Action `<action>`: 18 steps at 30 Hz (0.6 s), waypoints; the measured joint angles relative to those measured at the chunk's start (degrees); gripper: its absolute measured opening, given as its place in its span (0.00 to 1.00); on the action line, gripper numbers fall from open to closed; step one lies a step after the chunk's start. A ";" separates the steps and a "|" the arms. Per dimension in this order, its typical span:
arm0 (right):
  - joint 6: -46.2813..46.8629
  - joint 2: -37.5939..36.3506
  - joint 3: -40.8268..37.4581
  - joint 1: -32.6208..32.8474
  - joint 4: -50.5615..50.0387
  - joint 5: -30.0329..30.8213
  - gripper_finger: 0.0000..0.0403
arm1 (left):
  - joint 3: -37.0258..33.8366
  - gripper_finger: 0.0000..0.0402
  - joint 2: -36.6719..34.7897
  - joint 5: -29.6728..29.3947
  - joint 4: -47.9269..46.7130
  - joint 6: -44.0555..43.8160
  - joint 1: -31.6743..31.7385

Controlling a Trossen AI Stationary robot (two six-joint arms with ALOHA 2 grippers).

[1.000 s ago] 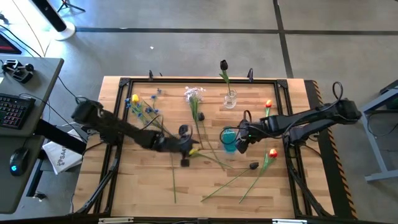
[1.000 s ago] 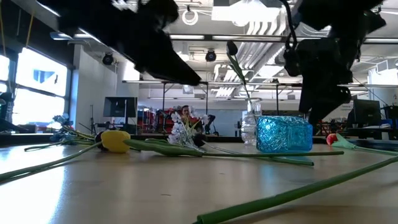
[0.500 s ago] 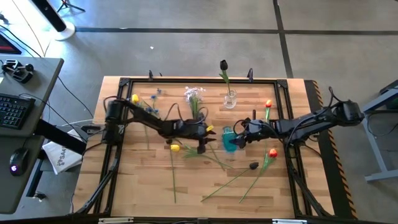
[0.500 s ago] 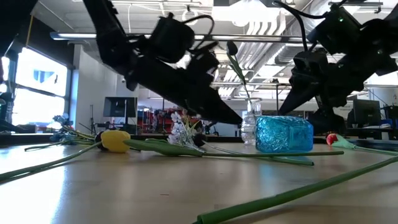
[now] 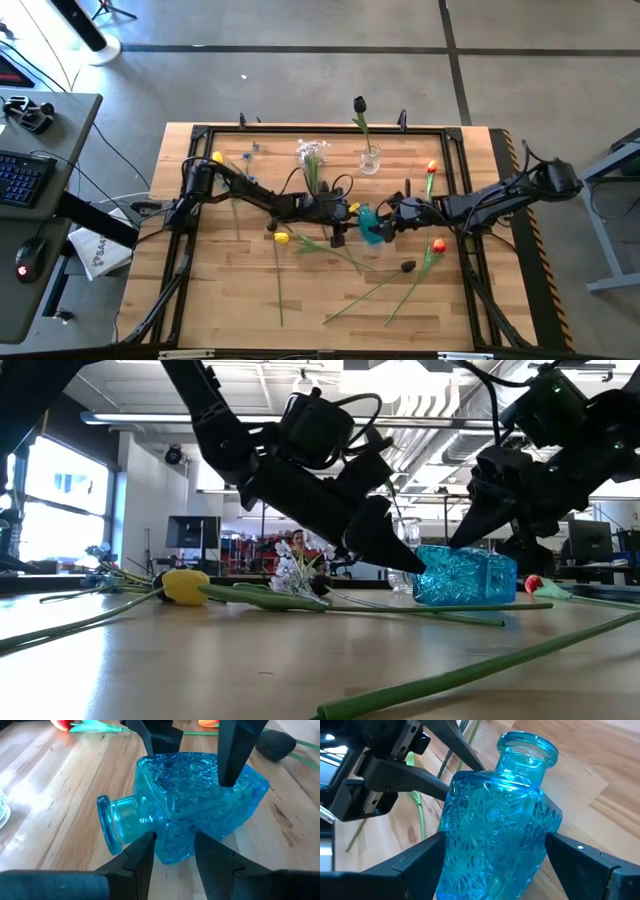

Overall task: Sort flowers into vase by color
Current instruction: Adjust the blue flower vase

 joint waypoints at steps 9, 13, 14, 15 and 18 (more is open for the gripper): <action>-2.63 -0.17 0.09 5.33 0.23 6.50 0.82 | 0.00 0.31 -0.33 -0.19 0.52 0.20 -0.70; -6.55 -0.02 0.41 8.22 0.84 10.03 0.82 | 0.00 0.31 -1.23 -3.14 -0.36 3.18 -2.12; -8.01 0.00 0.80 8.96 0.63 11.04 0.82 | 0.00 0.31 -1.73 -4.66 -0.94 4.32 -2.65; -9.80 0.08 1.26 9.72 0.55 11.98 0.82 | 0.00 0.31 -2.45 -6.25 -1.95 5.47 -3.20; -14.71 0.16 2.85 12.16 -0.14 15.83 0.82 | 0.00 0.31 -4.57 -11.08 -3.33 9.47 -4.93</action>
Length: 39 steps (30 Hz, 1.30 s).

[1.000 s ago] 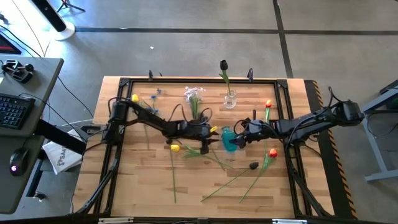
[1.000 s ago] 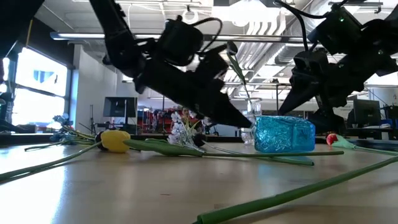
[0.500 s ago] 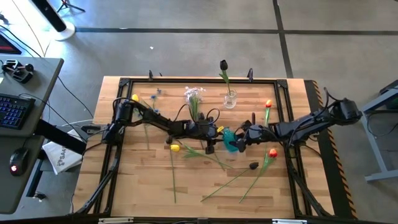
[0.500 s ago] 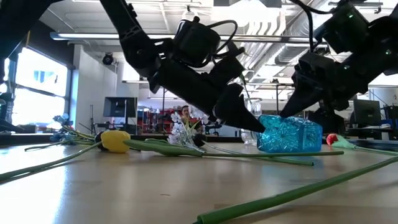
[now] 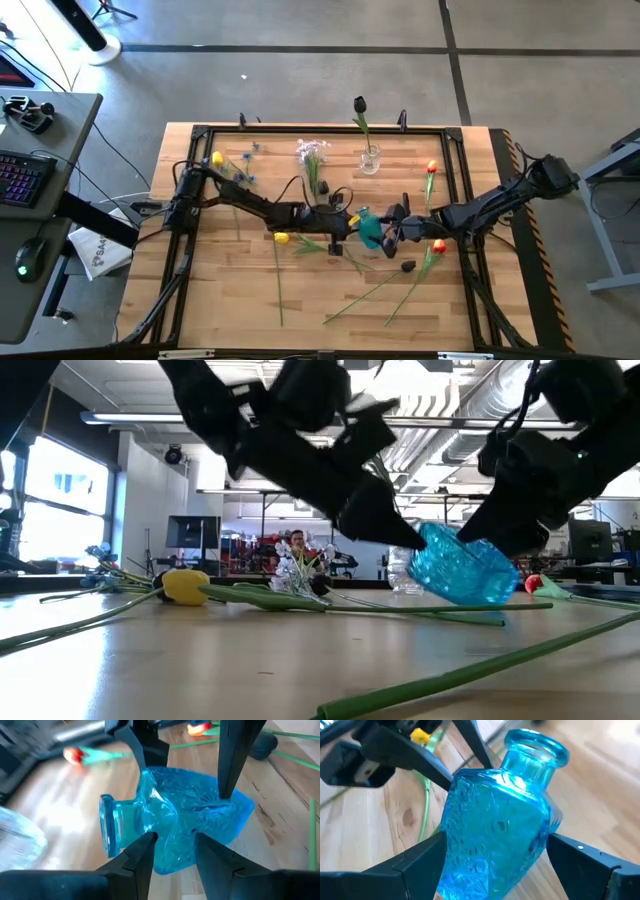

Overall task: Sort flowers into vase by color
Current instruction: Adjust the blue flower vase

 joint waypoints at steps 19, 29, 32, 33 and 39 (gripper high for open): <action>-12.39 1.38 2.15 11.02 1.77 17.45 0.82 | 0.22 0.31 -1.88 -4.76 -4.12 13.38 -6.19; -10.71 2.61 1.95 11.26 0.77 18.19 0.82 | 0.13 0.31 -1.88 -4.87 -0.70 15.51 -6.33; -10.50 2.51 1.95 11.26 0.78 18.18 0.82 | 0.13 0.31 -1.88 -4.91 1.23 16.36 -6.33; -10.03 2.52 1.95 11.26 0.56 18.17 0.82 | 0.13 0.31 -1.88 -4.93 1.53 16.60 -6.30; -6.97 2.51 1.91 11.24 -2.47 18.19 0.82 | 0.13 0.31 -1.88 -4.96 1.33 16.49 -5.94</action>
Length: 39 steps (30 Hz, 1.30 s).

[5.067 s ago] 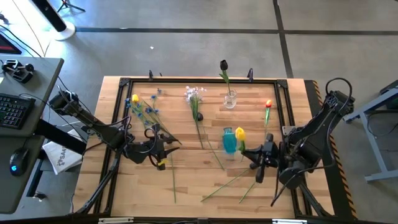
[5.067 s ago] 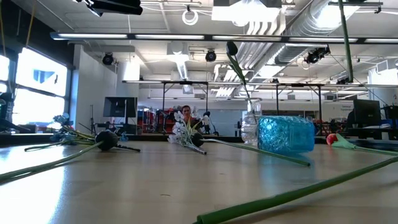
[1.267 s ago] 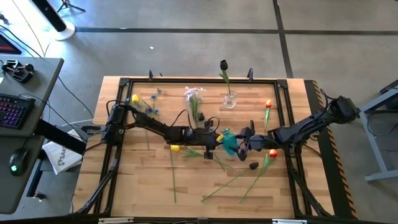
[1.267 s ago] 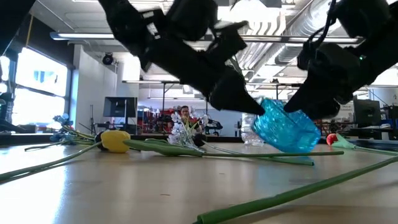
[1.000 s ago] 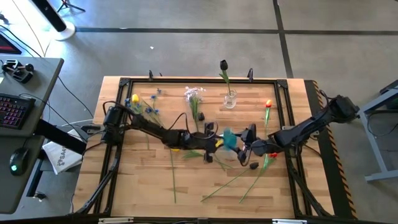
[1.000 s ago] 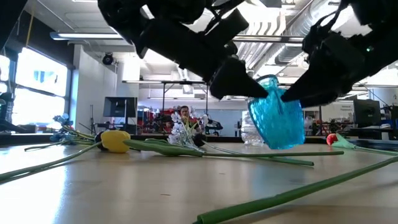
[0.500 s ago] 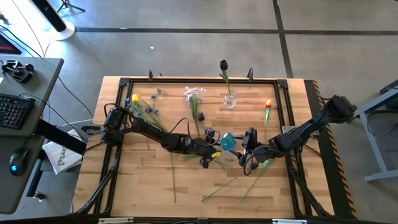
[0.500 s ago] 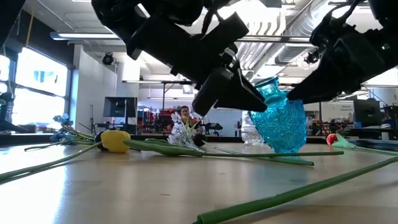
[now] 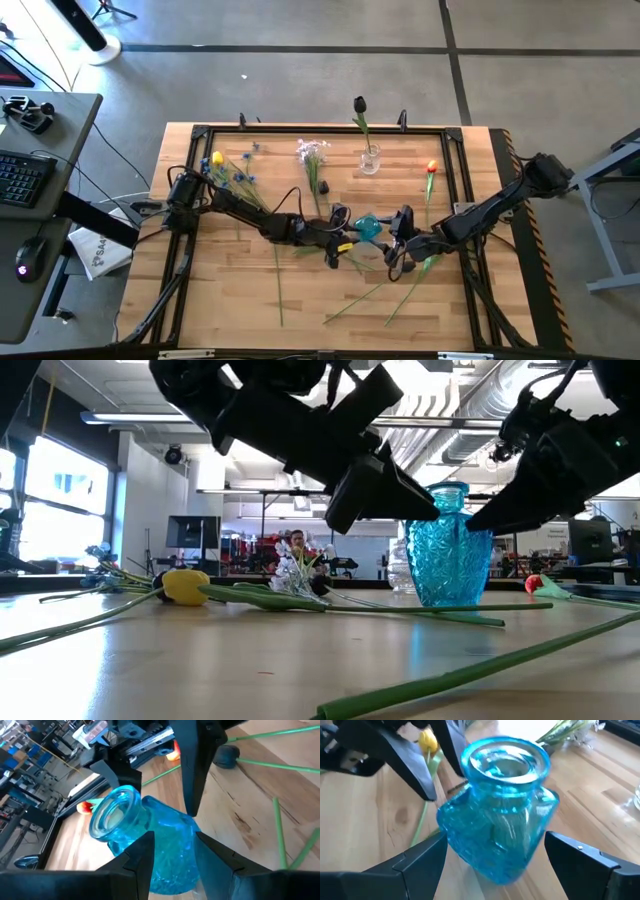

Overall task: Sort flowers into vase by color
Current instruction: Adjust the blue flower vase, then put the yellow tulip into the blue flower vase

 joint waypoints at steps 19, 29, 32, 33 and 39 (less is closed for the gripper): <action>11.01 -15.74 8.69 5.60 -33.81 7.46 0.82 | 0.00 0.31 -11.22 -19.65 -25.37 -8.63 -5.73; 7.52 -12.86 18.32 15.29 -32.47 14.98 0.82 | -3.21 0.31 -23.85 -18.56 -64.23 -36.35 -11.32; 3.22 -9.59 20.01 17.50 -25.55 15.22 0.82 | -8.53 0.31 -26.45 -8.58 -62.61 -36.65 -12.08; 1.46 -8.19 20.51 18.01 -22.77 15.20 0.82 | -10.57 0.31 -26.93 -6.24 -60.54 -36.24 -12.08; -8.44 0.49 24.82 18.56 -10.01 12.02 0.82 | -21.70 0.32 -27.21 -4.52 -46.02 -28.12 -10.95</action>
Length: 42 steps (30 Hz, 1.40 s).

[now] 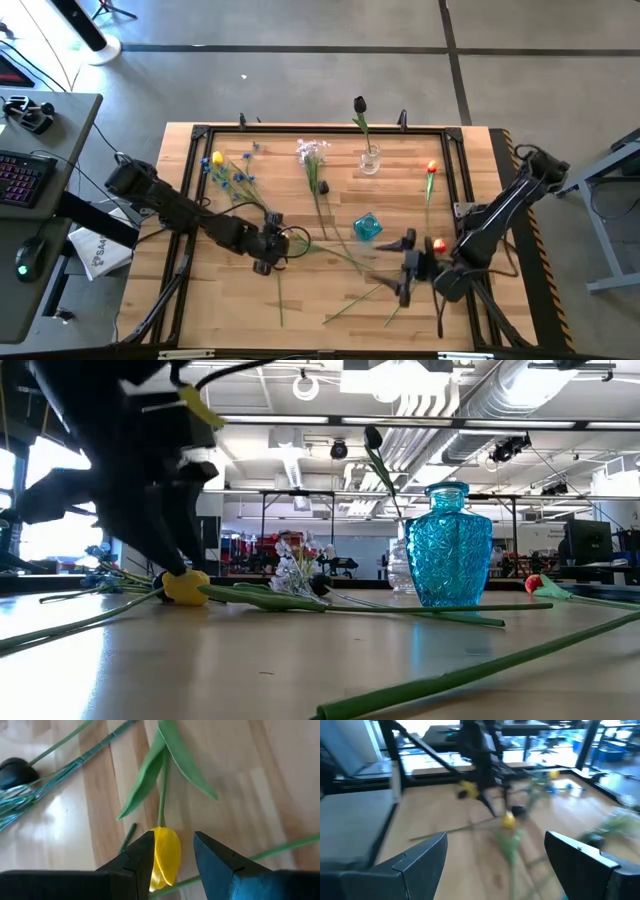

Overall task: Sort flowers into vase by color
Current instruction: Put the yellow tulip into the blue flower vase

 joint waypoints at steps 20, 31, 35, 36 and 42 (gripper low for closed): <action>-0.81 34.08 40.32 -22.61 -36.66 -34.73 0.74 | 0.24 0.25 -1.73 2.11 -1.49 0.47 1.46; -4.56 51.14 55.69 -32.28 -43.72 -44.01 0.57 | 3.78 0.20 -12.30 -10.17 -21.65 -12.30 -4.70; -4.36 55.23 58.03 -34.27 -45.90 -43.89 0.53 | 3.78 0.19 -16.72 -15.36 -31.09 -22.82 -8.48; -4.35 55.96 58.34 -34.67 -46.37 -43.99 0.52 | 3.76 0.19 -17.51 -16.40 -31.99 -24.78 -9.40; -4.31 58.00 59.11 -35.70 -48.78 -44.33 0.42 | 2.41 0.19 -19.16 -20.20 -30.72 -29.02 -13.93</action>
